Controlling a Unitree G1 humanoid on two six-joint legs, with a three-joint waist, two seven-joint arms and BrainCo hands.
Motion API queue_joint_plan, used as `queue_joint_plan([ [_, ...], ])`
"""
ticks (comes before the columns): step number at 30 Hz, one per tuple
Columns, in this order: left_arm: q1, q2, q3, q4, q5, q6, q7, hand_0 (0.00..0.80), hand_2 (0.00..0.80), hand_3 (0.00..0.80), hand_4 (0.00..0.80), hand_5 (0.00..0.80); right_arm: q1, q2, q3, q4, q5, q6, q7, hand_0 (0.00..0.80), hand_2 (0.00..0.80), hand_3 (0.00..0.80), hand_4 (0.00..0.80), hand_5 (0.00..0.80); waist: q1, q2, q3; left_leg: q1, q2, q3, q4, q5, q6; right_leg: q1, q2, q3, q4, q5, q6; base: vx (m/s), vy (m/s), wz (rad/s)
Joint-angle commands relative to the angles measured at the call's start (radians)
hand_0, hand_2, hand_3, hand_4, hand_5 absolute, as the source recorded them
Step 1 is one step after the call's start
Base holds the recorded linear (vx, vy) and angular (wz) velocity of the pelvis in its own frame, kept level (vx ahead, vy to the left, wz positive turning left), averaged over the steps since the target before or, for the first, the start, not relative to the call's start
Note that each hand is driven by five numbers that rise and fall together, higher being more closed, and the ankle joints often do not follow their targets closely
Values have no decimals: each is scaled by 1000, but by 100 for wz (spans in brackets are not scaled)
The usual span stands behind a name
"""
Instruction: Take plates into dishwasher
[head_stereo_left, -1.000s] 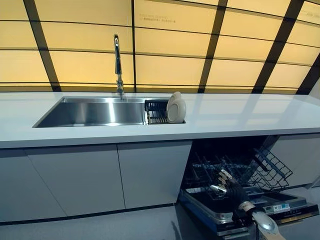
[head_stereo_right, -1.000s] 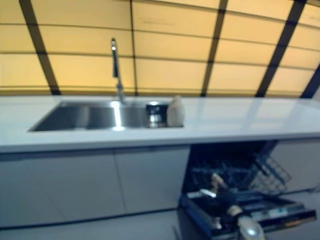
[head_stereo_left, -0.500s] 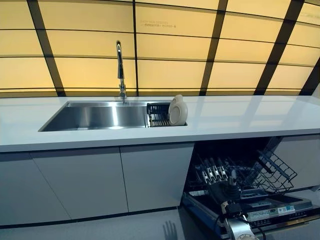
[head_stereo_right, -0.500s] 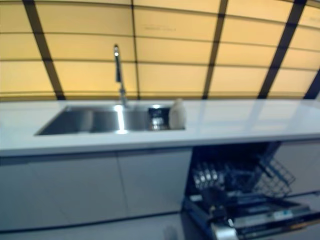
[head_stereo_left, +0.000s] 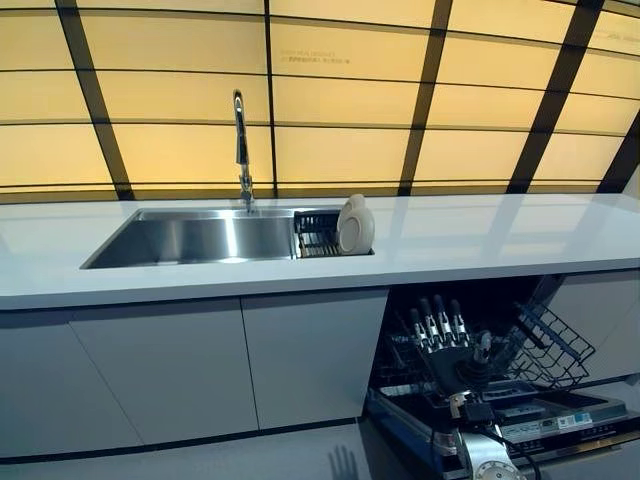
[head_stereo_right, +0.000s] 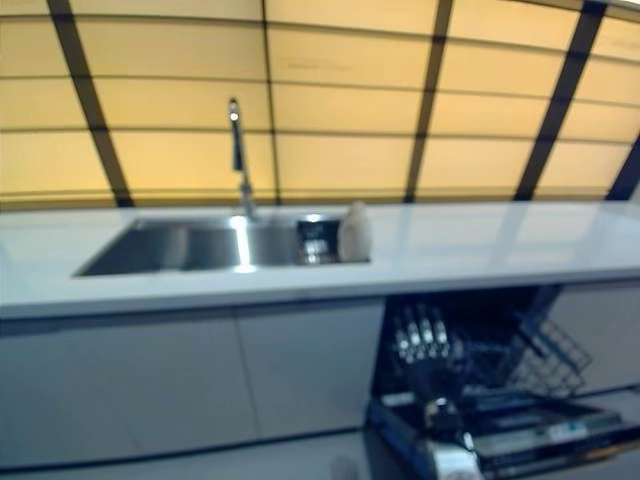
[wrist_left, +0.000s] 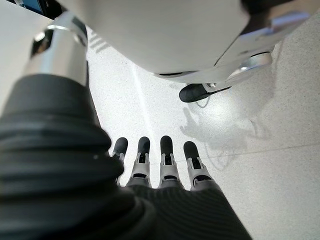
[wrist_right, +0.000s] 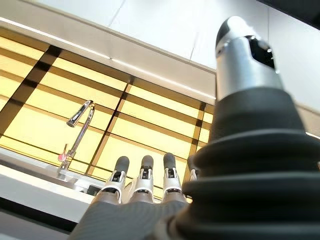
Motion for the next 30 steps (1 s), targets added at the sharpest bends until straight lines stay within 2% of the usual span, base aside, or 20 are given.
queue_joint_plan([
  [1, -88, 13, -28, 56, 49, -29, 11, 0, 0, 0, 0, 0, -114, -36, -55, -164, -42, -78, 77, 0, 0, 0, 0, 0, 32, -1, 59, 50, -38, 13, 25, -89, 56, -101, -80, -30, 33, 115, 64, -37, 140, -2],
  [4, -96, 15, -26, 54, 52, -20, 13, 0, 0, 0, 0, 0, -126, -53, -70, -198, -65, -100, 90, 0, 0, 0, 0, 0, 30, 0, 66, 46, -49, 2, 29, -94, 66, -117, -95, -19, 64, 115, 75, -31, 119, -1],
  [9, -104, 32, -13, 52, 55, -24, 12, 0, 0, 0, 0, 0, -164, -111, -108, -261, -117, -145, 56, 0, 0, 0, 0, 0, 24, -6, 79, 30, -80, -19, 52, -109, 90, -175, -149, 24, 173, 175, 101, -33, 142, -1],
  [14, -124, 41, -22, 60, 54, -32, 8, 0, 0, 0, 0, 0, -205, -165, -131, -291, -218, -229, 3, 0, 0, 0, 0, 0, 26, 2, 94, 8, -108, -49, 70, -117, 121, -249, -202, 71, 335, 265, 98, -45, 168, -8],
  [19, -141, 42, -45, 79, 54, -18, 7, 0, 0, 0, 0, 0, -238, -207, -144, -309, -257, -278, -42, 0, 0, 0, 0, 0, 23, 19, 90, 14, -126, -76, 44, -110, 137, -304, -214, 99, 457, 311, 89, -1, 185, 8],
  [21, -144, 47, -48, 95, 51, -16, 4, 0, 0, 0, 0, 0, -258, -238, -151, -308, -265, -286, -68, 0, 0, 0, 0, 0, 26, 30, 88, 25, -128, -71, 25, -108, 141, -327, -225, 90, 524, 326, 91, 24, 194, 3],
  [23, -146, 49, -45, 100, 53, -11, 2, 0, 0, 0, 0, 0, -270, -249, -156, -306, -285, -279, -89, 0, 0, 0, 0, 0, 27, 32, 85, 31, -127, -62, 16, -109, 141, -332, -228, 79, 534, 325, 93, 45, 92, -4],
  [24, -147, 52, -46, 102, 51, -2, 2, 0, 0, 0, 0, 0, -278, -261, -163, -305, -298, -274, -104, 0, 0, 0, 0, 0, 25, 27, 83, 38, -130, -43, 10, -113, 140, -326, -229, 60, 507, 321, 96, 65, 69, 3],
  [27, -150, 55, -41, 102, 56, 7, 0, 0, 0, 0, 0, 0, -284, -267, -172, -297, -325, -259, -127, 0, 0, 0, 0, 0, 23, 15, 81, 47, -139, -28, 11, -127, 139, -312, -226, 33, 449, 319, 100, 75, 3, 11],
  [30, -144, 57, -31, 111, 83, 5, -9, 0, 0, 0, 0, 0, -298, -280, -186, -264, -317, -239, -179, 0, 0, 0, 0, 0, 19, -10, 82, 77, -152, -24, 18, -156, 132, -297, -207, -9, 307, 311, 102, 141, -58, -8],
])
